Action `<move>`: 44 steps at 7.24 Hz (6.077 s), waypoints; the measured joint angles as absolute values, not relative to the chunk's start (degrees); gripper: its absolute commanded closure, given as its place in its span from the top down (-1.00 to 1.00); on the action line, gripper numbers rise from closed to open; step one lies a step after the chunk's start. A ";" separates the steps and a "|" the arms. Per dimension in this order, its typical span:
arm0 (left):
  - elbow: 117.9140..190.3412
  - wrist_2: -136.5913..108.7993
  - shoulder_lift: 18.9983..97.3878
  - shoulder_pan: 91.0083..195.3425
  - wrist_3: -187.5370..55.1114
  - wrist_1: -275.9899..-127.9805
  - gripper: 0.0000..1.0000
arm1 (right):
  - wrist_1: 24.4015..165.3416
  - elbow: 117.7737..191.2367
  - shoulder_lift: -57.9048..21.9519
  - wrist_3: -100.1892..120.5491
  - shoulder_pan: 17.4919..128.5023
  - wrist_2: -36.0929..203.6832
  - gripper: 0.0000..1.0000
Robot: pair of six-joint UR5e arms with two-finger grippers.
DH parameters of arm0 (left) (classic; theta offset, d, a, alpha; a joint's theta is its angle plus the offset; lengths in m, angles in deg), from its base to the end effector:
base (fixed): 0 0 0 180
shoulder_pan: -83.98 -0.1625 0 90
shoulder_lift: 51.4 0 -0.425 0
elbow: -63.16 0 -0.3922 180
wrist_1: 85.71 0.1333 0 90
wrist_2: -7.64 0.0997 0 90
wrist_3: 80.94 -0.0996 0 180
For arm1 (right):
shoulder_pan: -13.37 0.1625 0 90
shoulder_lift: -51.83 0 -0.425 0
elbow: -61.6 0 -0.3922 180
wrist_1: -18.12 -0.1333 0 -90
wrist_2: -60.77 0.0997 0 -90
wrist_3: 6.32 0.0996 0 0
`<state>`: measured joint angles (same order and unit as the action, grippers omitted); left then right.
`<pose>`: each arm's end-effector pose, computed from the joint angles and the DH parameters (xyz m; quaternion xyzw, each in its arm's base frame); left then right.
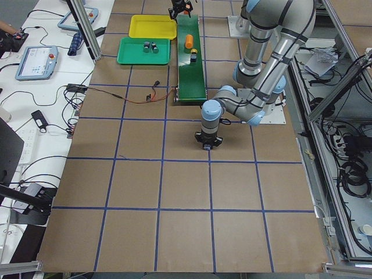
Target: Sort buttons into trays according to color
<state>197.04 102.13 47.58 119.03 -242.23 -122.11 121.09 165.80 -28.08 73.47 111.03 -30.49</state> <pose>0.2587 -0.3348 0.1716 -0.7996 -0.5992 -0.0392 0.0061 0.1979 -0.4881 0.3024 -0.5849 -0.8050 -0.0637 0.0761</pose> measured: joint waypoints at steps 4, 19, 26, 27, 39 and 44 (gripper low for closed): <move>190.27 98.74 43.27 122.24 -228.56 -137.74 -1.00 | 128.60 174.15 -31.43 74.59 109.65 -30.17 1.00; 183.22 94.69 39.17 176.76 -163.92 -149.29 1.00 | 136.74 179.38 -30.93 77.85 108.29 -28.34 1.00; 152.66 94.90 40.17 176.95 -138.95 -179.58 1.00 | 136.10 179.58 -30.94 77.60 108.43 -28.76 1.00; 152.65 94.81 39.31 177.05 -134.80 -179.80 1.00 | 136.08 179.61 -30.91 77.53 108.44 -28.73 1.00; 151.85 98.17 35.53 175.69 -81.61 -177.88 1.00 | 136.09 181.64 -31.40 77.94 108.80 -27.94 1.00; 152.20 97.94 35.26 174.77 -77.94 -177.77 1.00 | 136.00 181.83 -31.36 77.95 108.81 -28.13 0.98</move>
<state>152.20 97.94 35.26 174.77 -77.94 -177.77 136.00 181.83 -31.36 77.95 108.81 -28.13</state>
